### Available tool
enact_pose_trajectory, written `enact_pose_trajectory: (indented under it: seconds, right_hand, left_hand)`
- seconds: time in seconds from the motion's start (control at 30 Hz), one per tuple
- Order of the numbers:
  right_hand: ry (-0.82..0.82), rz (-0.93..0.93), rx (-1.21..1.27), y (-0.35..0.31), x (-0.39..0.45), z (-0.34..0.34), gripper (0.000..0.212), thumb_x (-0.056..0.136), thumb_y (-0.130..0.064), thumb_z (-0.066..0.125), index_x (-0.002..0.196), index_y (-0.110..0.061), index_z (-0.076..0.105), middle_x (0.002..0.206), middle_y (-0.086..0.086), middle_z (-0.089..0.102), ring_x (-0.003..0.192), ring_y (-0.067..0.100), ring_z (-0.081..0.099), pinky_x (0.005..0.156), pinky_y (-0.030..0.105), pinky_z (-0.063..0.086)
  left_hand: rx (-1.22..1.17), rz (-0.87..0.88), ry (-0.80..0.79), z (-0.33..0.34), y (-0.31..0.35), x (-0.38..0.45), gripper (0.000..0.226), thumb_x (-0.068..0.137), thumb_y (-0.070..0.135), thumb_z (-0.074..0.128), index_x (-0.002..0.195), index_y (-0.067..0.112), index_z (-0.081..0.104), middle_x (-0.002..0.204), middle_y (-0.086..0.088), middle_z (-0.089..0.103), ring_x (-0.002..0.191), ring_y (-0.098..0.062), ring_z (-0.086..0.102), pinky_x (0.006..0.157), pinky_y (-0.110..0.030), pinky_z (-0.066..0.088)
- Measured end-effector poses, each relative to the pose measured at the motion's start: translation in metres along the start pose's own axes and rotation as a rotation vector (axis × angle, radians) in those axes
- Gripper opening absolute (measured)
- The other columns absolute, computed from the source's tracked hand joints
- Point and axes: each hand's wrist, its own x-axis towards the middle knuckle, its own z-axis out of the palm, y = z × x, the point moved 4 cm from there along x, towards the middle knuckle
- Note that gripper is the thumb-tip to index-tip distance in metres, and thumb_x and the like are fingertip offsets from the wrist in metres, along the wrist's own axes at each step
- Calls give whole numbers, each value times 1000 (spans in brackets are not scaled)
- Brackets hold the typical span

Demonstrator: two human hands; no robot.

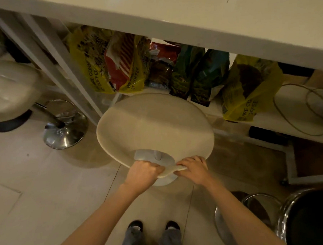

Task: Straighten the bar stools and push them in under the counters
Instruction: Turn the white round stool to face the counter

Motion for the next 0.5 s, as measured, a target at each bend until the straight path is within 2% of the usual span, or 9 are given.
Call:
enact_pose_trajectory:
  seconds: [0.13,0.23,0.3,0.37,0.43,0.5]
  right_hand:
    - [32,-15,-16,0,-1,2,87,50,-81,16,111,-39,62,120,-14,59,117,16,42,95,29,21]
    - [19,-14,-7,-1,-3,4,86,53,-81,16,113,-38,61,122,-13,57,117,16,40,93,29,20]
    - [8,-6,-19,-4,-5,6,72,66,-80,27,115,-37,60,124,-11,56,119,17,39,94,30,20]
    - [16,-2,-5,-7,-7,8,56,82,-68,43,122,-32,57,129,-6,54,122,19,38,98,31,20]
    - [39,4,71,-10,-11,8,57,86,-56,52,132,-23,49,135,1,51,127,22,38,105,32,19]
    - [71,12,184,-14,-20,3,63,86,-43,62,139,-16,39,141,8,45,130,25,36,107,33,23]
  left_hand:
    - [-11,-21,-17,2,-3,-2,33,69,29,39,58,26,69,45,7,60,36,-14,56,30,-16,31]
    - [-4,-30,-16,2,-3,-2,34,69,28,39,57,27,70,44,7,60,36,-15,55,31,-15,28]
    - [-17,-44,-25,4,-6,-4,30,71,27,43,57,26,70,44,5,59,36,-17,55,33,-16,29]
    - [-25,-72,-46,5,-11,-7,14,71,25,59,59,24,68,47,5,61,39,-19,57,35,-18,29]
    - [-72,-68,-117,-1,-11,-9,5,73,28,71,70,25,69,60,4,66,51,-21,62,42,-22,31]
    - [-117,-83,-213,-8,-11,-11,21,80,40,65,95,24,68,85,1,69,77,-23,64,54,-28,39]
